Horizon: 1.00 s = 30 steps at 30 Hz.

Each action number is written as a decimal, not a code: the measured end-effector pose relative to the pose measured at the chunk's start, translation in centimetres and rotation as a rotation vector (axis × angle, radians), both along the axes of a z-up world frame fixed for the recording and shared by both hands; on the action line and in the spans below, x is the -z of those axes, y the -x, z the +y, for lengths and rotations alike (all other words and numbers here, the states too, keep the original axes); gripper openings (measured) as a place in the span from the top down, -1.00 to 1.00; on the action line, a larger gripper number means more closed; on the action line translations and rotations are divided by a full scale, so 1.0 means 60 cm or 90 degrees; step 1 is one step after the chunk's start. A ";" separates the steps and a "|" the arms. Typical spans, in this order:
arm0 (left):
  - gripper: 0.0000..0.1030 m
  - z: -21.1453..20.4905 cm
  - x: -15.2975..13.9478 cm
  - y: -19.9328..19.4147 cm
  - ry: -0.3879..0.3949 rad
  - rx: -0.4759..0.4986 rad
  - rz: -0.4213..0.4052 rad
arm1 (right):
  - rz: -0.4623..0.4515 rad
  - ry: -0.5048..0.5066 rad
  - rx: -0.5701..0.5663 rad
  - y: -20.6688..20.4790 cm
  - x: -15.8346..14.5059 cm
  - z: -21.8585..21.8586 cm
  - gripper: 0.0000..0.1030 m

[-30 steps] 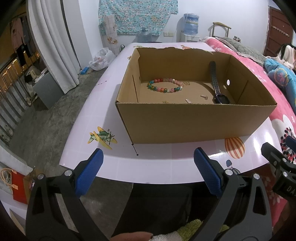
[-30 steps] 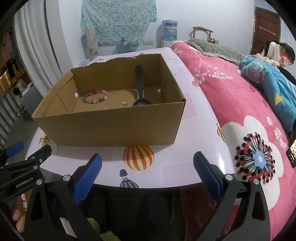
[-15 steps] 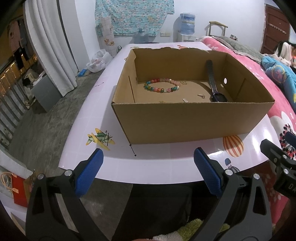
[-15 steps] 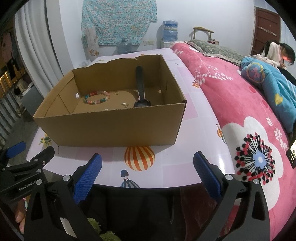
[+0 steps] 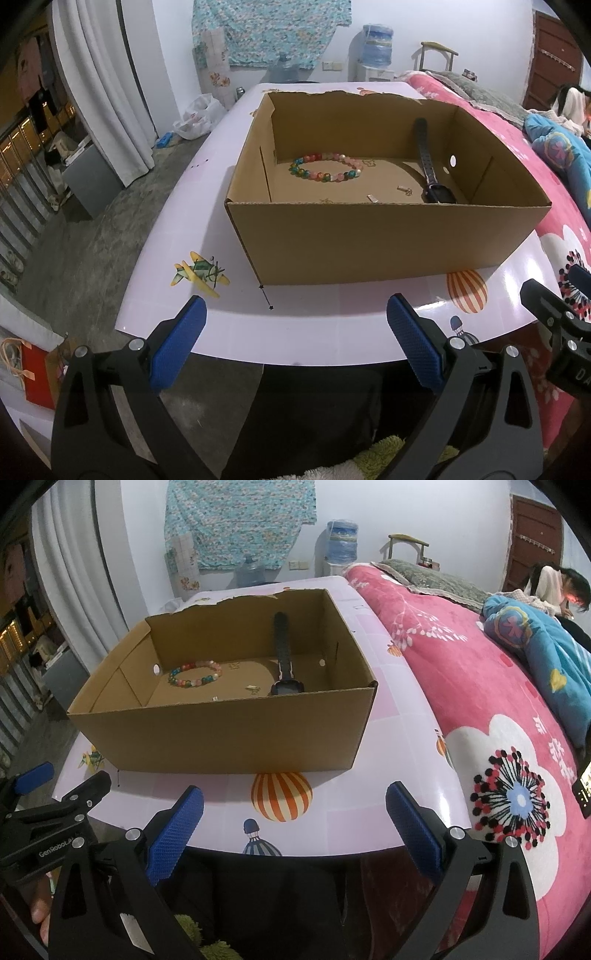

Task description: Organize jewelry

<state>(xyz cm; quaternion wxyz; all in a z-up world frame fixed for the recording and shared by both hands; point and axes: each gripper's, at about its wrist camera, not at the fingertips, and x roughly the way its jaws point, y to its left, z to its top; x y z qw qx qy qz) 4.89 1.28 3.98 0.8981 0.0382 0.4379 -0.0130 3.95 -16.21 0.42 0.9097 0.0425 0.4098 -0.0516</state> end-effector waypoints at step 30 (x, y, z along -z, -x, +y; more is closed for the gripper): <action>-0.84 0.006 0.006 -0.002 0.003 -0.011 0.011 | 0.002 -0.002 -0.002 -0.002 0.004 0.001 -0.87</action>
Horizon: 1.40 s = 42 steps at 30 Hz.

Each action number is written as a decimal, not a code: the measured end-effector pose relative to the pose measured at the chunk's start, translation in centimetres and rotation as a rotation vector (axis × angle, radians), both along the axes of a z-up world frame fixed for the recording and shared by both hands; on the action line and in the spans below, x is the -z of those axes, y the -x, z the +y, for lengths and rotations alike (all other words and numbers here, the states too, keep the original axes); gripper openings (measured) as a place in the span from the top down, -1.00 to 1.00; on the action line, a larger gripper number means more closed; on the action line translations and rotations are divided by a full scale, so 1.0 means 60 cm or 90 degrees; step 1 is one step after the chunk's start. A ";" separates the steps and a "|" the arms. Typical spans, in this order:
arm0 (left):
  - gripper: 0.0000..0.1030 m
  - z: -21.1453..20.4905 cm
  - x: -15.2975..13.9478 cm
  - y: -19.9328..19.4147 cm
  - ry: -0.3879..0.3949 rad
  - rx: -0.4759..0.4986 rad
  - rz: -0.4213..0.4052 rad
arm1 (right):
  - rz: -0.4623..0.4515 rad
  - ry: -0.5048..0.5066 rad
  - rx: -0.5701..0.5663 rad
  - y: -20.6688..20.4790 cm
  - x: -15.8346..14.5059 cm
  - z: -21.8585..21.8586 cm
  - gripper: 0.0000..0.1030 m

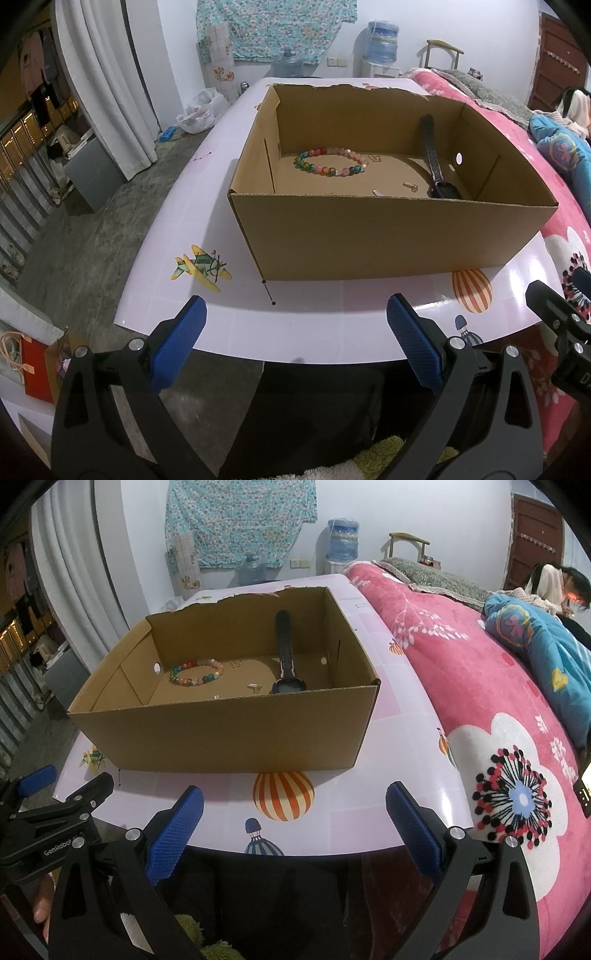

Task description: Organize jewelry

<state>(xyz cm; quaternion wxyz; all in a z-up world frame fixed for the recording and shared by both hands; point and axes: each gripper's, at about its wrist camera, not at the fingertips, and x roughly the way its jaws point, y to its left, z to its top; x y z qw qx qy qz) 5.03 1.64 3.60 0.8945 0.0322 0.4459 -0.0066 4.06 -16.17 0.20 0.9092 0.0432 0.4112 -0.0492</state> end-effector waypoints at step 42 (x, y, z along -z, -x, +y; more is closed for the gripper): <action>-0.84 0.001 0.011 -0.003 -0.008 -0.007 0.008 | 0.004 -0.001 -0.002 -0.003 0.005 0.004 -0.87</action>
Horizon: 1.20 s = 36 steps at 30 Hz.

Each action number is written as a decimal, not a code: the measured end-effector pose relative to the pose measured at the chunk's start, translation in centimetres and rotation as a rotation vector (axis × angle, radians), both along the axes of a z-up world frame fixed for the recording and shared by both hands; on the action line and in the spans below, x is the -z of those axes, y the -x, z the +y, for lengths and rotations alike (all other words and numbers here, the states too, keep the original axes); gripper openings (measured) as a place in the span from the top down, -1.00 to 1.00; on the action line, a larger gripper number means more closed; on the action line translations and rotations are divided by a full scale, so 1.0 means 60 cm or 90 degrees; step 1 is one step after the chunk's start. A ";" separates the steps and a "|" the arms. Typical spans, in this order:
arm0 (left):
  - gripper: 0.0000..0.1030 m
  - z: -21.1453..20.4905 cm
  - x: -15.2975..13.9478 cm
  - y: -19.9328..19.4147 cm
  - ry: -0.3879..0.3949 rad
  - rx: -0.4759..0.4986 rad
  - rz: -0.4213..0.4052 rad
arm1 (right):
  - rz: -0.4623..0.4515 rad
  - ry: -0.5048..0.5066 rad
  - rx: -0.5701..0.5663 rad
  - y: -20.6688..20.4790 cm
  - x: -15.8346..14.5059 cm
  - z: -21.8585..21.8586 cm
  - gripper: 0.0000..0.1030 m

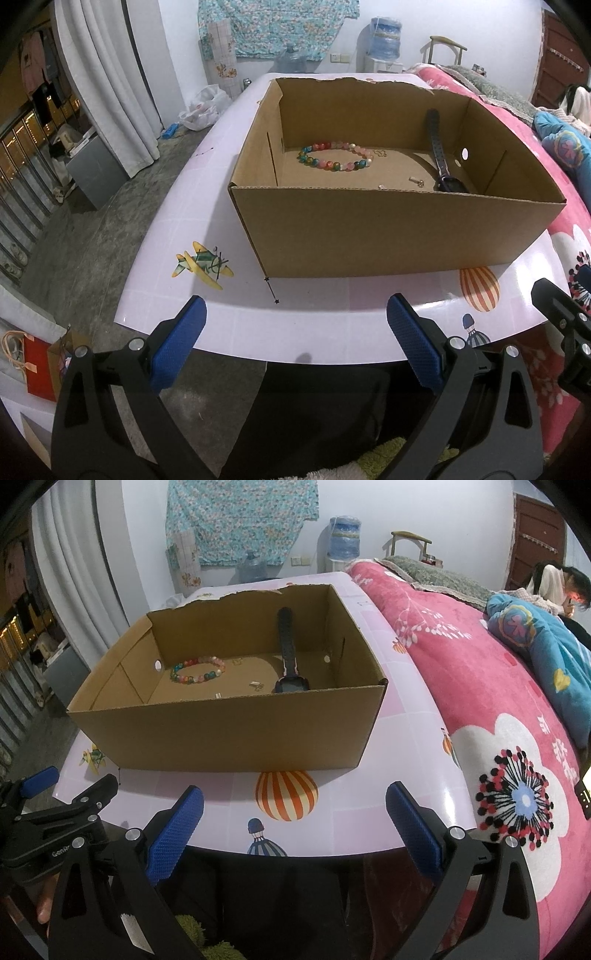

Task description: Organize jewelry

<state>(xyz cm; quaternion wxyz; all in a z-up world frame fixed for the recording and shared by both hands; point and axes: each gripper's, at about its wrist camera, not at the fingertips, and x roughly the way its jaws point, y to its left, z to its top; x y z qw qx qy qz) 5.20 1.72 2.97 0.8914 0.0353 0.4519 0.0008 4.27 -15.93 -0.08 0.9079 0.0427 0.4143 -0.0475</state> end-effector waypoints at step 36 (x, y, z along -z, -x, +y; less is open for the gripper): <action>-0.84 0.009 0.022 -0.014 0.003 0.005 0.026 | 0.032 0.005 -0.007 -0.033 0.015 0.005 -0.87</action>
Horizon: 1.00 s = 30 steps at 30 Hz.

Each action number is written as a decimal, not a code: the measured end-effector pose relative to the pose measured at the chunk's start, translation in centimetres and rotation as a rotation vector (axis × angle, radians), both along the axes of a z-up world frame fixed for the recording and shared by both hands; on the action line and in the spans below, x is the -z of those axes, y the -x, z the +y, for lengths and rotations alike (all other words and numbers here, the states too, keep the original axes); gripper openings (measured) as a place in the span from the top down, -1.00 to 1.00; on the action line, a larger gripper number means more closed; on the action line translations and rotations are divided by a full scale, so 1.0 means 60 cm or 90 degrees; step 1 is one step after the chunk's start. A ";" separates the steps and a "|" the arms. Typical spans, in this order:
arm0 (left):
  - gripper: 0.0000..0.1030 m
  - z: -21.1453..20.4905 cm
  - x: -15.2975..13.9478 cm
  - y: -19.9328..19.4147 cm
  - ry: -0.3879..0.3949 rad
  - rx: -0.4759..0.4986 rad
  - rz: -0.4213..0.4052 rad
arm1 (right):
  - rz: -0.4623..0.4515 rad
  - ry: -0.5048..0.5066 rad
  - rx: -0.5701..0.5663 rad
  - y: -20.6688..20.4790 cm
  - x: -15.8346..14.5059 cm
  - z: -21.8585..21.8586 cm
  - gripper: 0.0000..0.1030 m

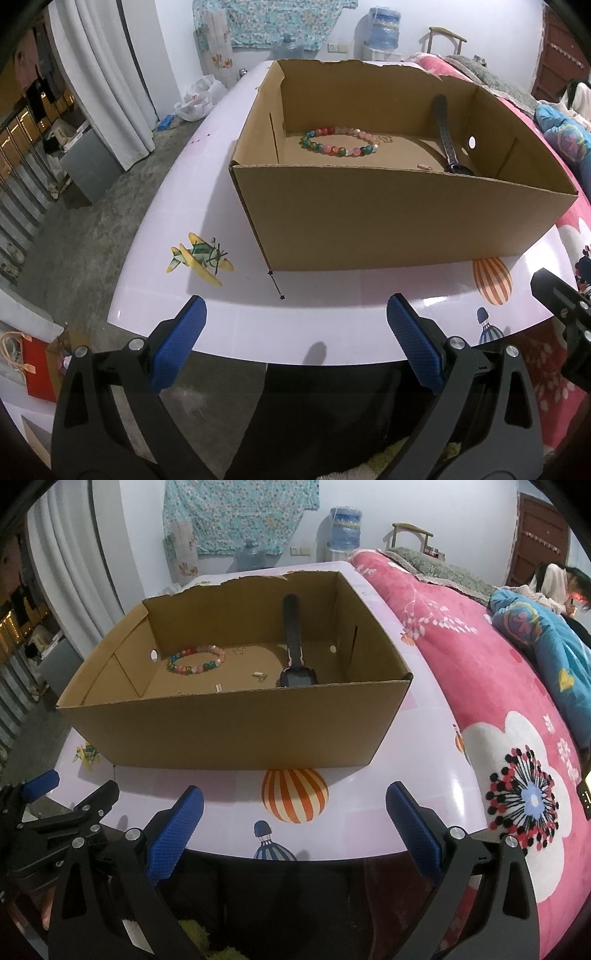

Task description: Organize jewelry

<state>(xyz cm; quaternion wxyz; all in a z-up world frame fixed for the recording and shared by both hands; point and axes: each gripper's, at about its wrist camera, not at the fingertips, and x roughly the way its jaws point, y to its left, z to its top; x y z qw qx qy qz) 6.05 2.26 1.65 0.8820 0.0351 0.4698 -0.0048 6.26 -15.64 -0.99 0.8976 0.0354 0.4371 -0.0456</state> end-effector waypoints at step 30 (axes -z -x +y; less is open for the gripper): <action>-0.84 -0.002 -0.026 0.019 0.000 0.007 -0.027 | -0.012 -0.010 -0.006 0.012 -0.008 0.007 -0.87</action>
